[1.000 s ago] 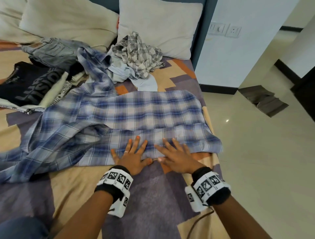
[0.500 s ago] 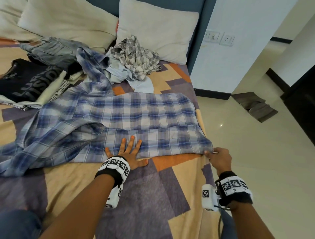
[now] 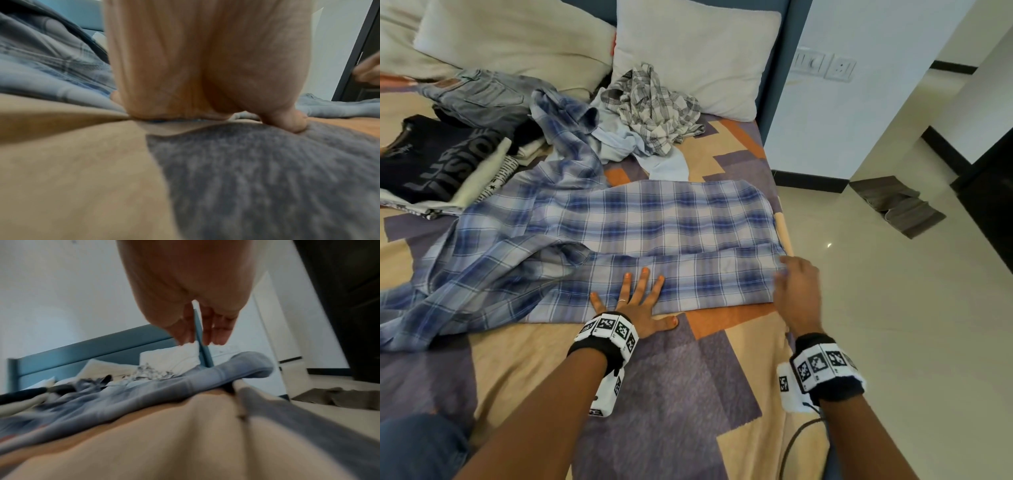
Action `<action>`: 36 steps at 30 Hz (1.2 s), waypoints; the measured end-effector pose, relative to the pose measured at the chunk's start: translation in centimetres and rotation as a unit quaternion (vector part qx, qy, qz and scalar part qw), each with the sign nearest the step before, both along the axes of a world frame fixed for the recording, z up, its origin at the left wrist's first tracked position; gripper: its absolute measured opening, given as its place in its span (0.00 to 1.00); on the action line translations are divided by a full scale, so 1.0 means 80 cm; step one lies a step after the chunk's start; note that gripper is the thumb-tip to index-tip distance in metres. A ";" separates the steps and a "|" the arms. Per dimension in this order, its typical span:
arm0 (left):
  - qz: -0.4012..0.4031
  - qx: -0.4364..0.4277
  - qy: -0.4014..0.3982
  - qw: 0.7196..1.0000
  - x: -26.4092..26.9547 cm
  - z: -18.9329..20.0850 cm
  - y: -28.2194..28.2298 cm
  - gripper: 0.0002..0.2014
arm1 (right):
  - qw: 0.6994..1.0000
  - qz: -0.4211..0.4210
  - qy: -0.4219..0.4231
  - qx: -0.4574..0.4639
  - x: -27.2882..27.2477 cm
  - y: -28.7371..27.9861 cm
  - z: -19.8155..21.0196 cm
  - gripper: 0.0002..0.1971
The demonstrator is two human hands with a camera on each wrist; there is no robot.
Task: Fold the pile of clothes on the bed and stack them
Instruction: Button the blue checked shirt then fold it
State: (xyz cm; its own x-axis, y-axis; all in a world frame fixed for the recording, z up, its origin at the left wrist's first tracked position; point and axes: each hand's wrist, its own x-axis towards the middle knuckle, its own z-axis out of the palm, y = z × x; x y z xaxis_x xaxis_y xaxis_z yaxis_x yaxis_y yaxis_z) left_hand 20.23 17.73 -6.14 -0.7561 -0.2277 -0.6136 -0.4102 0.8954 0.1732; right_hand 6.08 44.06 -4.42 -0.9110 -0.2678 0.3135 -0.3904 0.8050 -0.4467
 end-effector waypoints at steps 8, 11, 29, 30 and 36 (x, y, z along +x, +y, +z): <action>0.002 0.004 0.017 1.000 0.000 -0.004 -0.001 0.49 | 0.905 0.196 -0.264 0.271 -0.043 -0.027 -0.014 0.32; 0.015 0.028 0.012 0.999 0.000 0.007 -0.004 0.48 | 0.908 0.115 -0.294 0.277 -0.038 -0.035 -0.003 0.36; 0.592 0.031 0.268 0.759 0.203 0.112 -0.235 0.39 | 0.886 0.246 -0.263 0.291 0.134 -0.204 -0.012 0.37; 0.520 0.032 0.193 0.832 0.202 0.115 -0.247 0.37 | 0.886 0.245 -0.266 0.292 0.134 -0.205 -0.012 0.37; 0.288 -0.075 0.060 0.953 0.180 0.111 -0.260 0.25 | 0.891 0.238 -0.264 0.284 0.142 -0.200 -0.015 0.36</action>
